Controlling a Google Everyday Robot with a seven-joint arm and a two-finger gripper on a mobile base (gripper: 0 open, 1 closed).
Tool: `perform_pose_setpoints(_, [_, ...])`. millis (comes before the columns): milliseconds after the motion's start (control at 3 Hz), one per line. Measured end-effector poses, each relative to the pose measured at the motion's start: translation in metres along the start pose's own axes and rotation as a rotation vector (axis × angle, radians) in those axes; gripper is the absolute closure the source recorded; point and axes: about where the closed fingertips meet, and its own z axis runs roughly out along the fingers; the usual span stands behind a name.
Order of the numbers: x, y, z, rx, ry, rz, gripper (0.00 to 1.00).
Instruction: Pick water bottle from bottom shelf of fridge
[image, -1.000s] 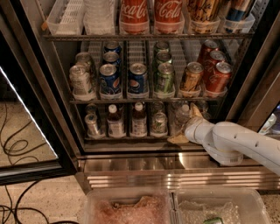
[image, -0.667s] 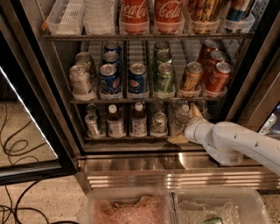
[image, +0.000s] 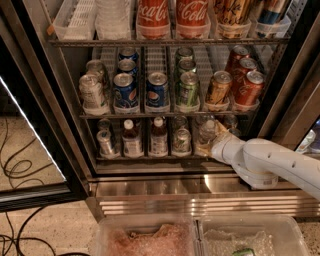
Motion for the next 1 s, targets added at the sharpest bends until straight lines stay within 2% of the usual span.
perform_pose_setpoints(667, [0.0,0.0,0.0,0.0,0.0,0.0,0.87])
perform_pose_setpoints(1000, [-0.0001,0.0001,0.0001,0.0,0.0,0.0,1.0])
